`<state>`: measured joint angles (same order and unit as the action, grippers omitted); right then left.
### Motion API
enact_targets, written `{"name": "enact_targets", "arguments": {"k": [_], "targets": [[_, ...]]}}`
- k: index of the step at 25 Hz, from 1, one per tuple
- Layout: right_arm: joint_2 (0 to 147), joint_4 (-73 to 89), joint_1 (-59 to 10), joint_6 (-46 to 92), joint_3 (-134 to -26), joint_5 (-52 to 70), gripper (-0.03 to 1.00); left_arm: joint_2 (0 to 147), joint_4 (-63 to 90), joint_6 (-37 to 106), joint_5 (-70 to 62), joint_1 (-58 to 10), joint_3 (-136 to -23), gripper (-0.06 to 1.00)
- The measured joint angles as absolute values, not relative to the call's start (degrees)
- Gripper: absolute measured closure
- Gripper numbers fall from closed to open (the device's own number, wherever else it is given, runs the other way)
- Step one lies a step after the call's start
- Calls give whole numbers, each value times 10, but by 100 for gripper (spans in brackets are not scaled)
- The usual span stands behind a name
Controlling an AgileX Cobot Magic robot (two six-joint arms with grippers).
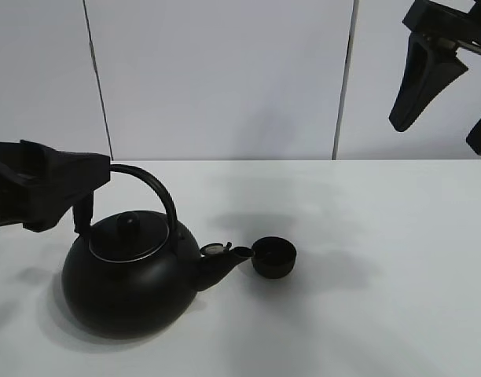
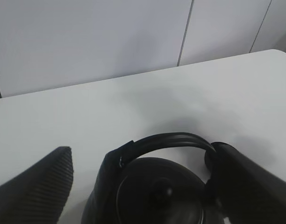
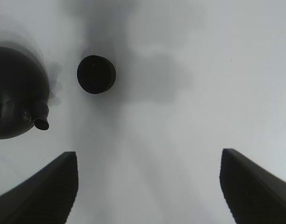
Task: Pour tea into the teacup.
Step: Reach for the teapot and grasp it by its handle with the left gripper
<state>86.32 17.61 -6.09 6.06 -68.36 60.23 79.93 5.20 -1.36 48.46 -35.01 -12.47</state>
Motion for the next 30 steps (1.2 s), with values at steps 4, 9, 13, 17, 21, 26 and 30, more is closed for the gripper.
{"name": "enact_targets", "arguments": {"k": [4,9,13,17,21,26,30], "targets": [[863,176,-61,61,-684,602,40,875,52,-12,574,-350,-125,35],[863,176,-61,61,-684,602,40,967,64,0,647,-350,-125,35],[863,176,-61,61,-684,602,40,999,97,0,648,-345,-131,35],[863,176,-61,62,-684,602,40,1000,98,3,650,-321,-137,35],[863,176,-61,62,-684,602,40,1000,93,3,652,-305,-138,37],[863,176,-61,62,-684,601,40,1002,56,-16,652,-304,-142,38],[863,176,-61,63,-684,601,40,1002,39,-26,652,-302,-156,38]]}}
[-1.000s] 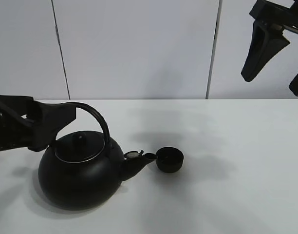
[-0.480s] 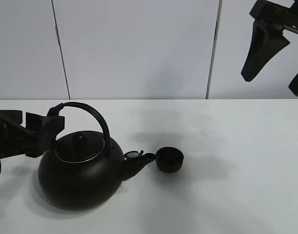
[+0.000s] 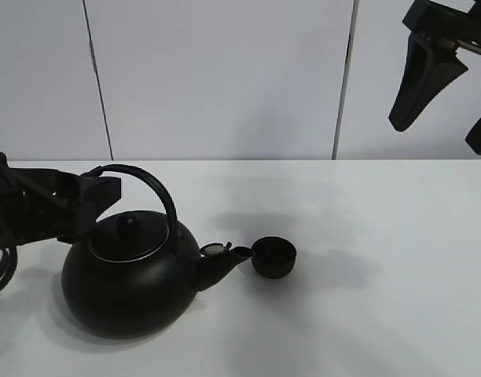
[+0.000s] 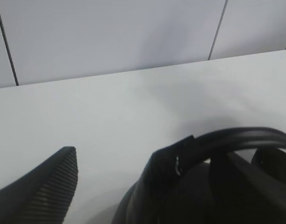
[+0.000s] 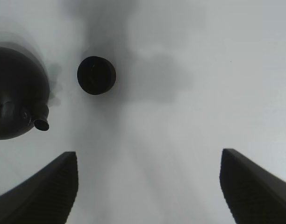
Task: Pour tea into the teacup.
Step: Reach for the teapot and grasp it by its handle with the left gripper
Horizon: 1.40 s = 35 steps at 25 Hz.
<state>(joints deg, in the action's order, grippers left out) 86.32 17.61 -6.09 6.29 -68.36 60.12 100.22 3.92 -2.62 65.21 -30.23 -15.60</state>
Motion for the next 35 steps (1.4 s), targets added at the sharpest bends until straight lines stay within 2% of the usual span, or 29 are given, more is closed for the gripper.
{"name": "enact_targets", "arguments": {"k": [19,23,27,28,35], "targets": [[863,181,-61,63,-684,601,40,1005,10,-13,593,-299,-182,42],[863,185,-61,63,-684,601,40,1005,9,-13,589,-299,-182,52],[863,185,-61,63,-684,601,40,1005,14,-11,590,-298,-182,75],[863,185,-61,63,-684,601,40,1006,14,-3,592,-296,-182,78],[863,186,-61,63,-684,601,40,1007,12,9,597,-296,-182,78]]}}
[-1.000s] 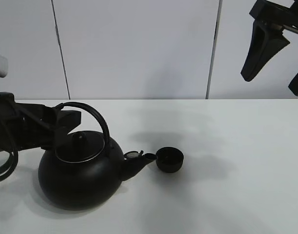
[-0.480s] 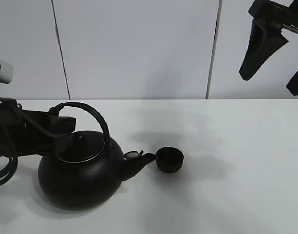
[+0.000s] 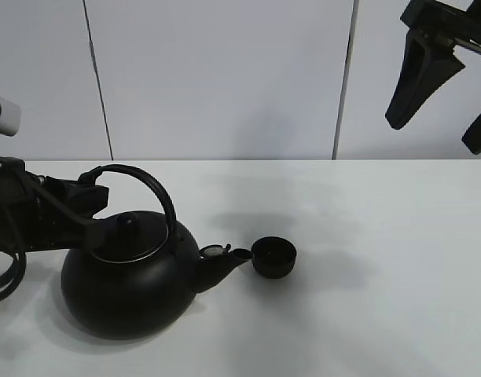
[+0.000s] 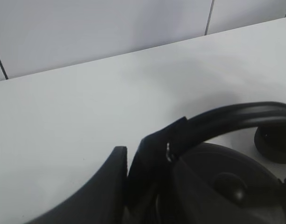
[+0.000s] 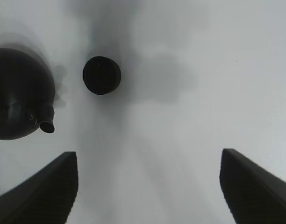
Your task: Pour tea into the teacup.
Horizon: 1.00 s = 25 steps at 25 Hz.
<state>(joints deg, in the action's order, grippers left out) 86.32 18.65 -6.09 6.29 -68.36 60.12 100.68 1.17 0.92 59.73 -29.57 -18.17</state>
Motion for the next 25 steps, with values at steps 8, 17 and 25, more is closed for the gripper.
{"name": "enact_targets", "arguments": {"k": [8,17,25], "targets": [[863,186,-61,63,-684,602,40,976,7,12,576,-296,-177,78],[863,186,-61,63,-684,602,40,907,3,12,520,-296,-223,79],[863,188,-61,63,-684,602,40,906,23,12,448,-299,-285,79]]}}
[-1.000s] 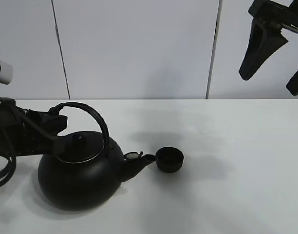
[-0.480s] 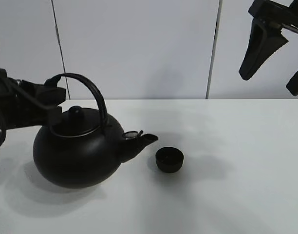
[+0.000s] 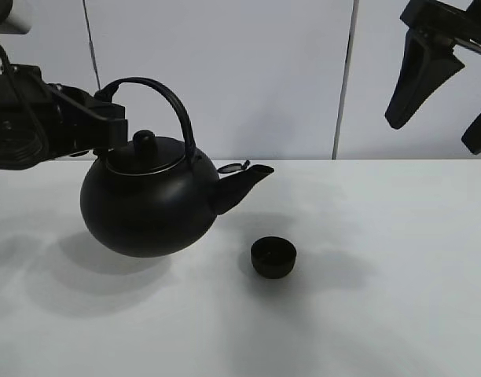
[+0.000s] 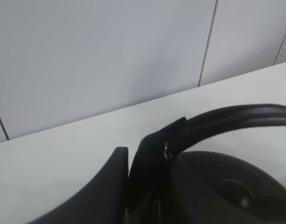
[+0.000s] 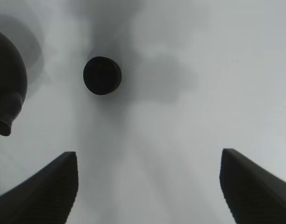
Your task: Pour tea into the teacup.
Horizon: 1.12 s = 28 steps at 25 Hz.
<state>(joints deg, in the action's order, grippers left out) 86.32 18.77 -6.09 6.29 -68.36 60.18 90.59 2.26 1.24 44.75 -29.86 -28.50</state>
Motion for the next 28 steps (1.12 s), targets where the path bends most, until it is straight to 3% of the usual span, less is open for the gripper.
{"name": "enact_targets", "arguments": {"k": [28], "targets": [[863,198,-61,63,-684,591,40,998,67,17,492,-299,-353,79]]}}
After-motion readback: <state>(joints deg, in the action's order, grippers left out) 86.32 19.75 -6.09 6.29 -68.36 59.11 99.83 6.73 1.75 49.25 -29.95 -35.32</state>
